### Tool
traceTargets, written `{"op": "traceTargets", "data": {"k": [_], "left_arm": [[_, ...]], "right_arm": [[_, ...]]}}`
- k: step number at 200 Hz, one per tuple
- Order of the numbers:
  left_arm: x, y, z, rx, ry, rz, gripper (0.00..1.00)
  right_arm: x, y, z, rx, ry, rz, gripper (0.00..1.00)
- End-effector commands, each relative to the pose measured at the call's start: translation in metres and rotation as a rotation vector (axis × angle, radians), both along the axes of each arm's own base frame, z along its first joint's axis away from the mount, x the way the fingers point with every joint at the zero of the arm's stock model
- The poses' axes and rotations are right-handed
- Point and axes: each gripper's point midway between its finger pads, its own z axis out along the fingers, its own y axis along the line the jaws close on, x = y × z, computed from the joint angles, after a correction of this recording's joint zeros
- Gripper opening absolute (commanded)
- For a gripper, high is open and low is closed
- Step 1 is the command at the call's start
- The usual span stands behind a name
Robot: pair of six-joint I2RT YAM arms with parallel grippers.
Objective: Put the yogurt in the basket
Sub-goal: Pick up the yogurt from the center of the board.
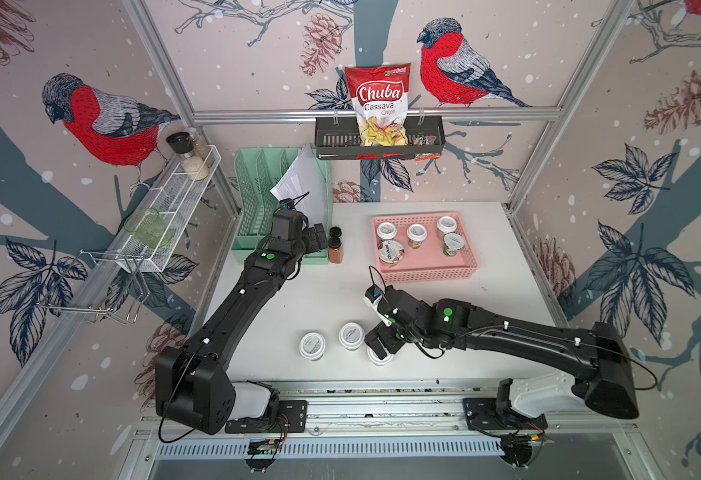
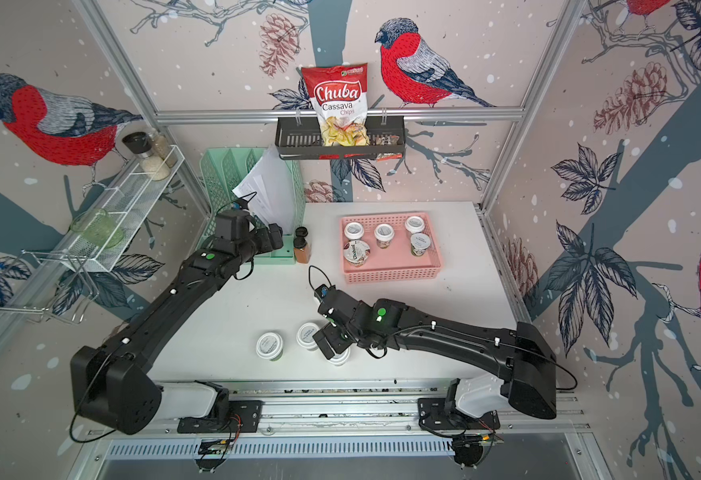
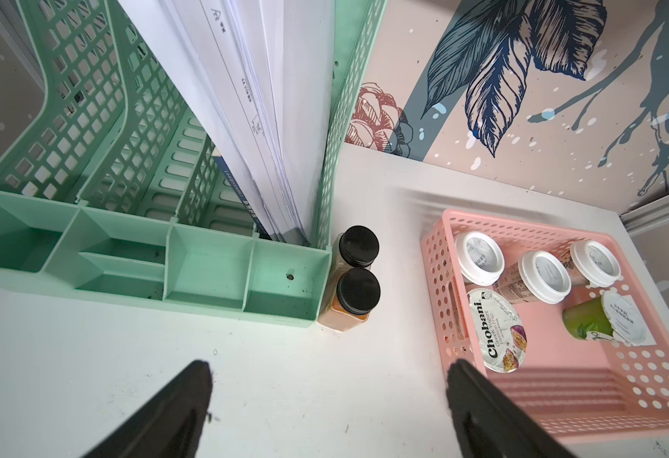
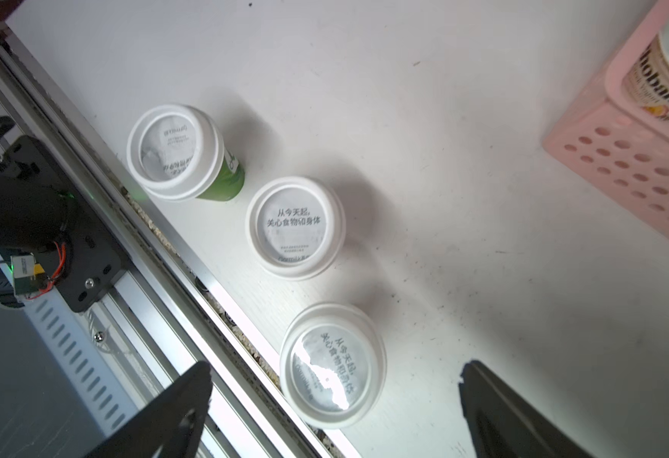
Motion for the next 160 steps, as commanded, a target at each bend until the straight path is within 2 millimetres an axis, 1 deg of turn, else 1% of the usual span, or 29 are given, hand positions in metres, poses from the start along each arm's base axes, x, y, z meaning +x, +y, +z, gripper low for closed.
{"op": "traceTargets", "data": {"k": [1, 16, 32, 63, 85, 116, 160], "left_arm": [[-0.001, 0.001, 0.001, 0.025, -0.008, 0.004, 0.96], [-0.001, -0.001, 0.0, 0.03, -0.004, 0.002, 0.96], [-0.001, 0.0, 0.0, 0.032, -0.005, 0.005, 0.95], [-0.001, 0.001, 0.0, 0.038, -0.008, 0.01, 0.96], [0.0, 0.001, -0.001, 0.04, -0.005, 0.011, 0.96], [0.001, 0.002, -0.003, 0.046, -0.002, 0.014, 0.96], [0.001, 0.003, -0.004, 0.05, 0.001, 0.018, 0.96]], "right_arm": [[-0.011, -0.007, -0.017, -0.085, -0.028, -0.016, 1.0], [-0.018, -0.007, -0.029, -0.127, -0.033, -0.005, 1.0], [-0.018, -0.01, -0.039, -0.162, -0.037, -0.015, 1.0], [-0.017, -0.006, -0.043, -0.149, -0.039, -0.007, 1.0], [-0.014, -0.006, -0.05, -0.164, -0.027, -0.013, 1.0], [-0.015, -0.007, -0.06, -0.157, 0.009, -0.002, 1.0], [-0.012, -0.003, -0.07, -0.159, 0.026, 0.01, 0.96]]}}
